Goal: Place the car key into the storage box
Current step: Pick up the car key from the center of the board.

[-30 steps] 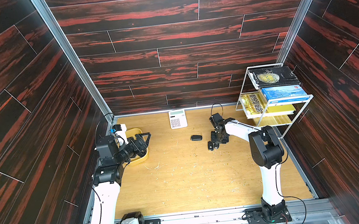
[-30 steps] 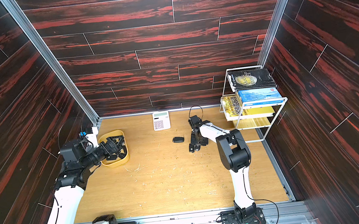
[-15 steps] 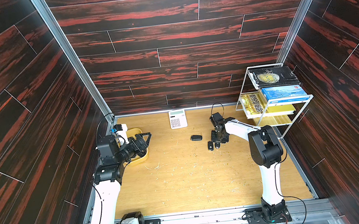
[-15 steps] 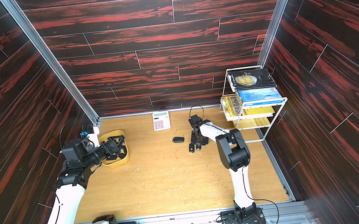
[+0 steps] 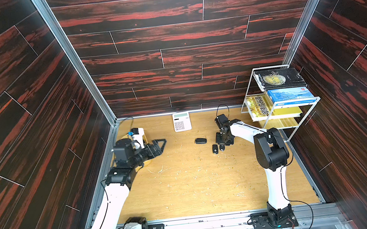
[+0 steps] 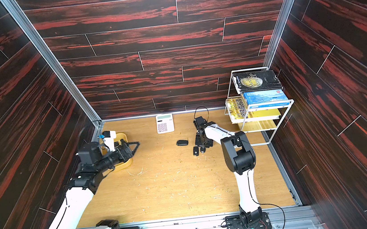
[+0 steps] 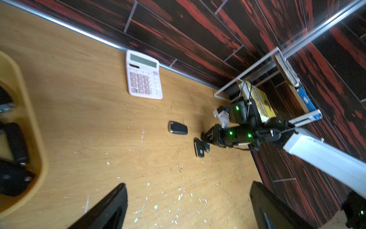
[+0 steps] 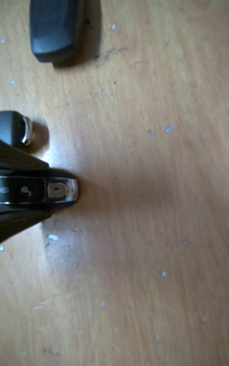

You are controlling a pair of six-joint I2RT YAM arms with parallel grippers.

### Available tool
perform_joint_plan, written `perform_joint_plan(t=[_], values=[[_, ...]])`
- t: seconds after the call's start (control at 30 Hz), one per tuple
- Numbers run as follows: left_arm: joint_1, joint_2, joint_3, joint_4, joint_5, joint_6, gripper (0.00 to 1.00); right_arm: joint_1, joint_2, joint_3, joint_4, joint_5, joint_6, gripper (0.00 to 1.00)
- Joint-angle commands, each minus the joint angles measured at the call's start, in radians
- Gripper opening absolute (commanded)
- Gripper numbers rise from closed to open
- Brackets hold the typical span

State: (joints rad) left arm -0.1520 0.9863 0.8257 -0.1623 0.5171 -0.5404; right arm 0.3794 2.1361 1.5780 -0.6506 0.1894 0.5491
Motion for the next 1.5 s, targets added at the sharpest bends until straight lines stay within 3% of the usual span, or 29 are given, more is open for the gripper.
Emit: perform_joint_plan(t=[0.0, 0.13, 0.33, 0.53, 0.77, 1.17, 1.47], values=[[-0.085, 0.006, -0.024, 0.109, -0.072, -0.012, 1.0, -0.004, -0.069, -0.024, -0.032, -0.041, 0.004, 0.13], [-0.194, 0.006, -0.052, 0.149, -0.136, 0.044, 1.0, -0.004, -0.152, -0.075, -0.019, -0.103, 0.005, 0.13], [-0.265, -0.001, -0.112, 0.254, -0.179, 0.074, 1.0, -0.004, -0.311, -0.156, -0.021, -0.168, -0.001, 0.13], [-0.4, -0.015, -0.198, 0.404, -0.271, 0.131, 1.0, 0.002, -0.492, -0.267, -0.011, -0.28, 0.016, 0.13], [-0.558, 0.069, -0.217, 0.543, -0.362, 0.156, 1.0, 0.035, -0.674, -0.304, -0.035, -0.343, 0.062, 0.13], [-0.756, 0.239, -0.197, 0.789, -0.572, 0.278, 1.0, 0.124, -0.805, -0.31, -0.007, -0.403, 0.189, 0.13], [-0.853, 0.28, -0.135, 0.805, -0.661, 0.338, 0.98, 0.184, -0.873, -0.368, 0.082, -0.441, 0.289, 0.12]])
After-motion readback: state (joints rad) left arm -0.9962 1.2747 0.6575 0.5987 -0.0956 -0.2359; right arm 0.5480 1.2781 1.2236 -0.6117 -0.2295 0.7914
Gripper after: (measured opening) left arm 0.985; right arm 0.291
